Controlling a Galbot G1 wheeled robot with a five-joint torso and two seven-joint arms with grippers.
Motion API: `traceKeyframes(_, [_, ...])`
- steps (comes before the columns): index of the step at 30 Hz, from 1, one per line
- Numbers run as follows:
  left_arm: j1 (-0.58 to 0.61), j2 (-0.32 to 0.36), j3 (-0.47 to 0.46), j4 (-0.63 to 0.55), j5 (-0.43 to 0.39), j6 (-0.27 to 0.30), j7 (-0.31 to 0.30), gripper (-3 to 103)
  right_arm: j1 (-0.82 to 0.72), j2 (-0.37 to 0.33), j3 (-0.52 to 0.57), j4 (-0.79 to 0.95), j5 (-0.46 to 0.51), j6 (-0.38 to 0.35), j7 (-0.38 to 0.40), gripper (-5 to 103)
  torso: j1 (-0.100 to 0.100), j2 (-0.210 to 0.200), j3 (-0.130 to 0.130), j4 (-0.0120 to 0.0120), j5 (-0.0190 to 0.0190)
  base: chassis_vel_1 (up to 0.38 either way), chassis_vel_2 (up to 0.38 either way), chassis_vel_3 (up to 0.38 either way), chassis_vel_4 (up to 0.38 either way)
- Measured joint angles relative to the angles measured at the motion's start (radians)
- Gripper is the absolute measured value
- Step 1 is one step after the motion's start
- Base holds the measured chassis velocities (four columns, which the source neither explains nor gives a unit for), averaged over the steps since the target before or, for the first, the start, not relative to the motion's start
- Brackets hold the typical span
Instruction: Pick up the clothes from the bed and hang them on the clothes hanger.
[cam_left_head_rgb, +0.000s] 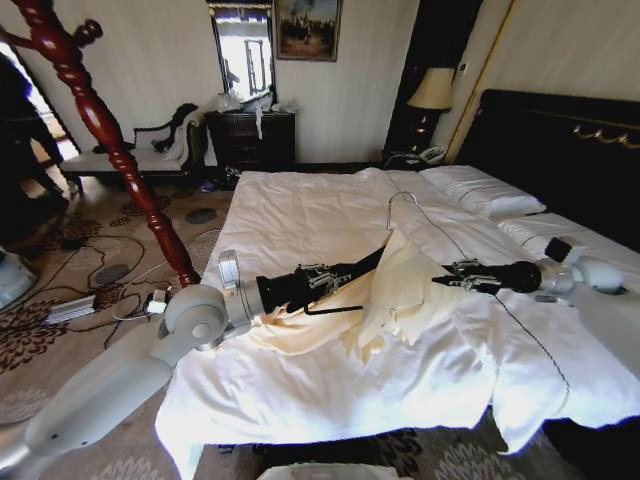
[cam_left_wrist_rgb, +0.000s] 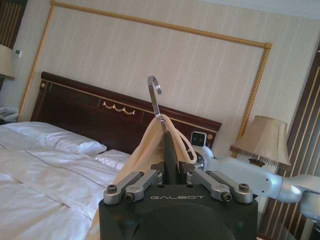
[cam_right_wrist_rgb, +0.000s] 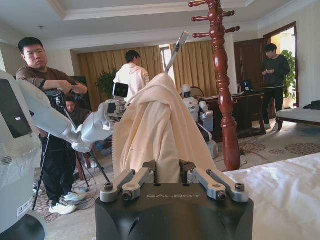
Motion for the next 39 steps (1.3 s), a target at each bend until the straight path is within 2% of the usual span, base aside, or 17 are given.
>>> traceKeyframes(6, [0.002, -0.004, 0.011, 0.01, 0.037, -0.016, -0.019, 11, 0.0, 0.012, 0.005, -0.007, 0.005, 0.01, 0.002, 22, 0.0, 0.0, 0.0, 0.0, 0.0001, 0.0, 0.0, 0.0, 0.0])
traceKeyframes(8, [0.005, -0.002, 0.01, 0.015, 0.05, -0.02, -0.027, 22, 0.002, 0.015, 0.008, -0.009, 0.009, 0.013, 0.002, 22, 0.0, 0.0, 0.0, 0.0001, -0.0001, 0.0, 0.0, 0.0, 0.0])
traceKeyframes(10, [0.006, -0.001, 0.008, 0.016, 0.052, -0.022, -0.029, 22, 0.003, 0.015, 0.008, -0.01, 0.009, 0.014, 0.002, 22, 0.0, 0.0, 0.0, 0.0001, 0.0, 0.0, 0.0, 0.0, 0.0])
traceKeyframes(12, [0.014, 0.004, -0.01, 0.019, 0.056, -0.028, -0.032, 38, 0.003, 0.019, 0.011, -0.013, 0.011, 0.02, 0.003, 21, 0.0, 0.0, 0.0, 0.0, 0.0, 0.0, 0.0, 0.0, 0.0])
traceKeyframes(15, [0.018, 0.008, -0.018, 0.019, 0.058, -0.031, -0.033, 43, 0.001, 0.021, 0.013, -0.015, 0.011, 0.024, 0.003, 18, 0.0, 0.0, 0.0, 0.0, 0.0, 0.0, 0.0, 0.0, 0.0])
traceKeyframes(18, [0.03, 0.017, -0.044, 0.02, 0.07, -0.038, -0.034, 59, -0.003, 0.026, 0.014, -0.017, 0.004, 0.035, 0.003, 3, 0.0, 0.0, 0.0, 0.0, -0.0001, 0.0, 0.0, 0.0, 0.0])
traceKeyframes(20, [0.032, 0.018, -0.049, 0.02, 0.07, -0.039, -0.034, 59, -0.004, 0.027, 0.014, -0.017, 0.002, 0.037, 0.003, 3, 0.0, 0.0, 0.0, 0.0, -0.0001, 0.0, 0.0, 0.0, 0.0])
traceKeyframes(23, [0.05, 0.027, -0.089, 0.017, 0.055, -0.045, -0.045, 76, -0.018, 0.035, 0.019, -0.012, -0.009, 0.045, 0.003, 0, 0.0, 0.0, 0.0, 0.0001, -0.0002, 0.0, 0.0, 0.0, 0.0])
traceKeyframes(26, [0.065, 0.037, -0.104, 0.018, 0.053, -0.047, -0.056, 81, -0.029, 0.042, 0.022, -0.011, -0.025, 0.052, 0.003, 0, 0.0, 0.0, 0.0, -0.0002, -0.0002, 0.0, 0.0, 0.0, 0.0])
traceKeyframes(28, [0.095, 0.05, -0.129, 0.036, 0.055, -0.048, -0.076, 92, -0.053, 0.064, 0.026, -0.014, -0.06, 0.076, 0.021, 0, 0.0, 0.0, 0.0, 0.0001, -0.0002, 0.0, 0.0, 0.0, 0.0])
traceKeyframes(30, [0.113, 0.055, -0.144, 0.052, 0.063, -0.048, -0.097, 96, -0.069, 0.076, 0.026, -0.012, -0.068, 0.089, 0.061, -3, 0.0, 0.0, 0.0, -0.0001, -0.0001, 0.0, 0.0, 0.0, 0.0])
traceKeyframes(31, [0.133, 0.059, -0.158, 0.076, 0.085, -0.037, -0.142, 98, -0.092, 0.091, 0.025, -0.002, -0.073, 0.117, 0.135, 1, 0.0, 0.0, 0.0, 0.0, -0.0002, 0.0, 0.0, 0.0, 0.0])
traceKeyframes(32, [0.162, 0.062, -0.171, 0.114, 0.143, -0.007, -0.219, 100, -0.127, 0.11, 0.024, 0.018, -0.096, 0.186, 0.251, 7, 0.0, 0.0, 0.0, 0.0002, -0.0003, 0.0, 0.0, 0.0, 0.0])
traceKeyframes(34, [0.203, 0.066, -0.183, 0.163, 0.258, 0.019, -0.301, 100, -0.176, 0.141, 0.023, 0.043, -0.15, 0.296, 0.407, 17, 0.0, 0.0, 0.0, -0.0002, -0.0002, 0.0, 0.0, 0.0, 0.0])
traceKeyframes(35, [0.203, 0.066, -0.183, 0.163, 0.258, 0.019, -0.301, 100, -0.176, 0.141, 0.023, 0.043, -0.15, 0.296, 0.407, 17, 0.0, 0.0, 0.0, -0.0002, -0.0002, 0.0, 0.0, 0.0, 0.0])
traceKeyframes(37, [0.295, 0.079, -0.202, 0.222, 0.448, 0.018, -0.357, 100, -0.226, 0.184, 0.022, 0.082, -0.248, 0.386, 0.548, 28, 0.0, 0.0, 0.0, -0.0001, -0.0002, 0.0, 0.0, 0.0, 0.0])
traceKeyframes(39, [0.366, 0.083, -0.226, 0.24, 0.526, 0.018, -0.381, 100, -0.254, 0.22, 0.025, 0.107, -0.349, 0.426, 0.611, 33, 0.0, 0.0, 0.0, 0.0004, -0.0003, 0.0, 0.0, 0.0, 0.0])
